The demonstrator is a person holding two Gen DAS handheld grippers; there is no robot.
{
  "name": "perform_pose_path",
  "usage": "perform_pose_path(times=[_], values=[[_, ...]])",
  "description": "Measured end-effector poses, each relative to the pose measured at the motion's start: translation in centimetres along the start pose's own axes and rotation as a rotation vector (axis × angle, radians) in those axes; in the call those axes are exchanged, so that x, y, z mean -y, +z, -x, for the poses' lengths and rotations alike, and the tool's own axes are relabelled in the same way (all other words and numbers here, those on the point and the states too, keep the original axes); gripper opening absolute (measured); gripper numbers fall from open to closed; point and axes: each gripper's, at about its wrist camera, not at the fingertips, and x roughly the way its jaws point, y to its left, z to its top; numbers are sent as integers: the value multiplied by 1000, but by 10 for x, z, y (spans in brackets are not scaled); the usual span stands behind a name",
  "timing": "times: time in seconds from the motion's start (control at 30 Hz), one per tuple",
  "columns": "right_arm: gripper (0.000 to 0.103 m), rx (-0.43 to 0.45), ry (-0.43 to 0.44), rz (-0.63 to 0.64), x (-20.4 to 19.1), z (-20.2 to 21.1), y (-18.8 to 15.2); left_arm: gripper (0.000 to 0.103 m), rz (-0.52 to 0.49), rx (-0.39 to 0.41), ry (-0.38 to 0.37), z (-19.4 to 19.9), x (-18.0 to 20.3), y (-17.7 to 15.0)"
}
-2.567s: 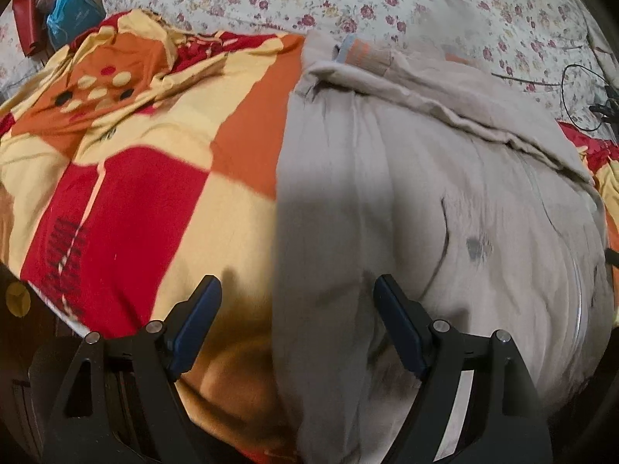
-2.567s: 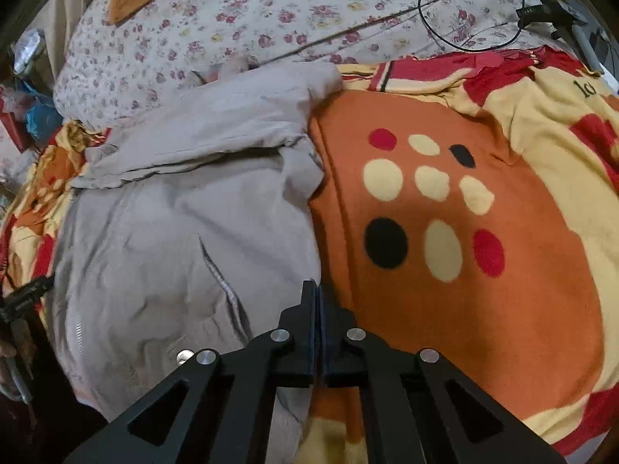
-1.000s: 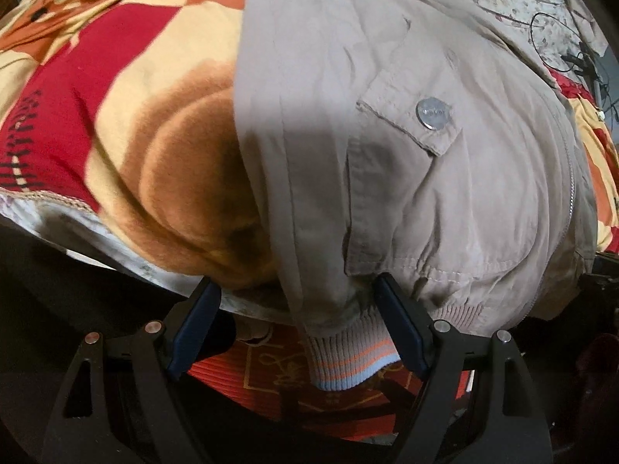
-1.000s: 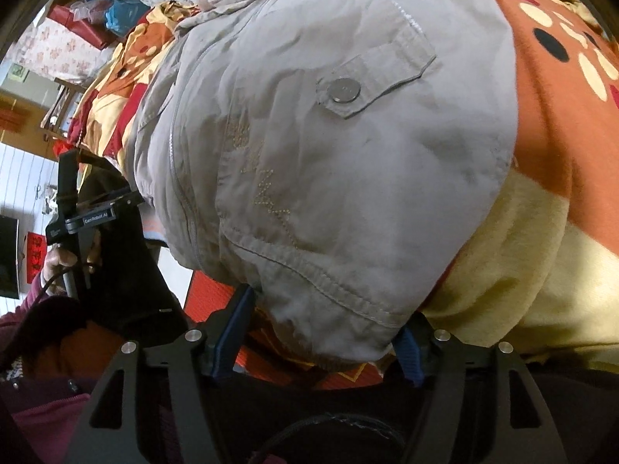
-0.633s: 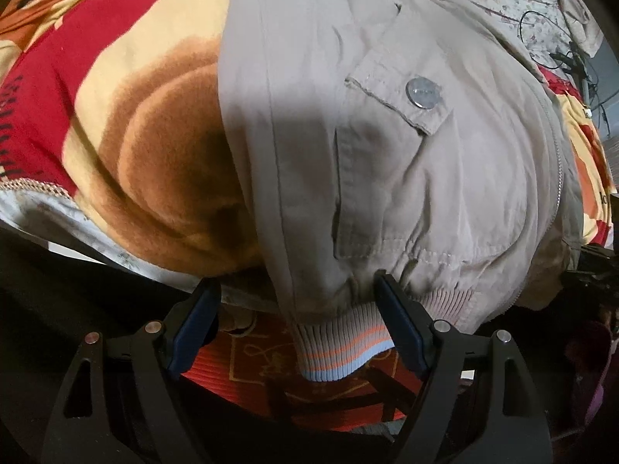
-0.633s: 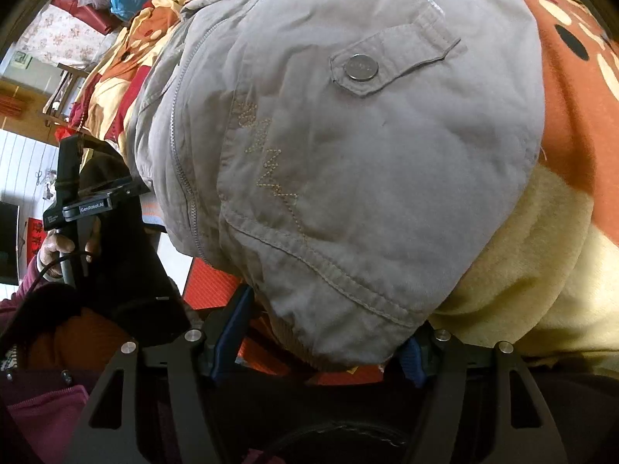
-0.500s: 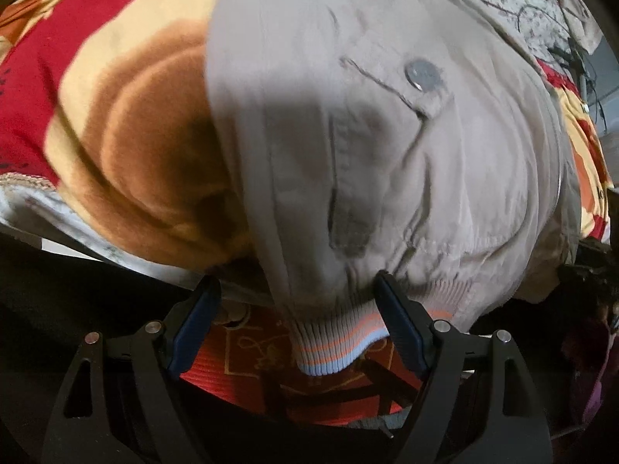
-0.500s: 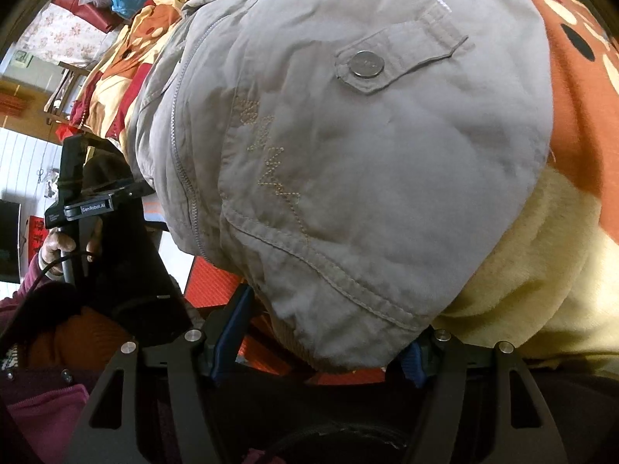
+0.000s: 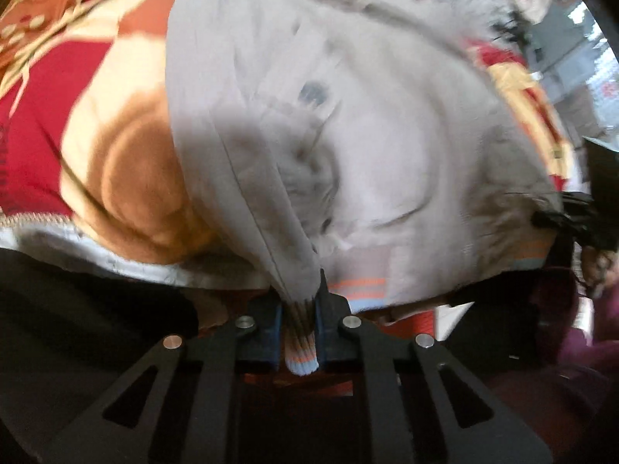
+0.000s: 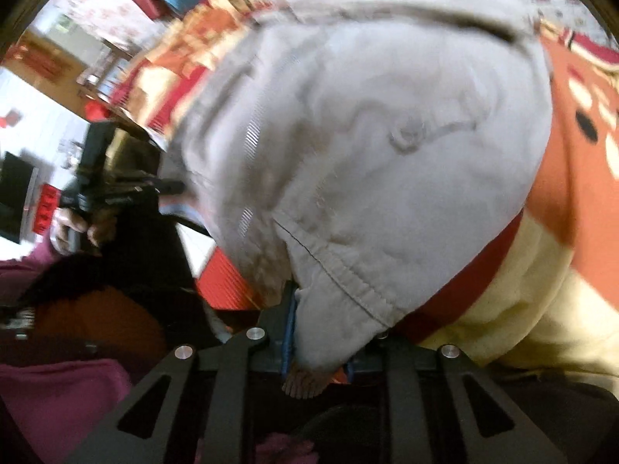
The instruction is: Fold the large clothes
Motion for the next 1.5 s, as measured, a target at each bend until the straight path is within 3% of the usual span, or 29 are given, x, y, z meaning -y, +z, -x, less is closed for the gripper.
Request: perform_pose_path(times=[0.17, 0.63, 0.83, 1.1, 1.17, 1.4, 1.47, 1.5], values=[[15, 234, 130, -83, 8, 38, 12, 10, -3, 122, -58, 42, 0, 13], [10, 468, 159, -182, 33, 75, 69, 10, 75, 400, -44, 112, -16, 103], [10, 575, 140, -256, 59, 80, 113, 10, 84, 489, 21, 118, -16, 152], [10, 608, 51, -320, 103, 69, 179, 10, 86, 517, 114, 88, -27, 234], [10, 613, -10, -327, 117, 63, 196, 10, 83, 510, 162, 70, -33, 260], [10, 563, -111, -417, 174, 17, 249, 11, 117, 434, 222, -4, -56, 333], [17, 551, -128, -408, 187, 1, 262, 16, 132, 406, 210, -24, -64, 351], [26, 533, -172, -381, 189, -3, 266, 19, 147, 393, 201, -30, -68, 355]])
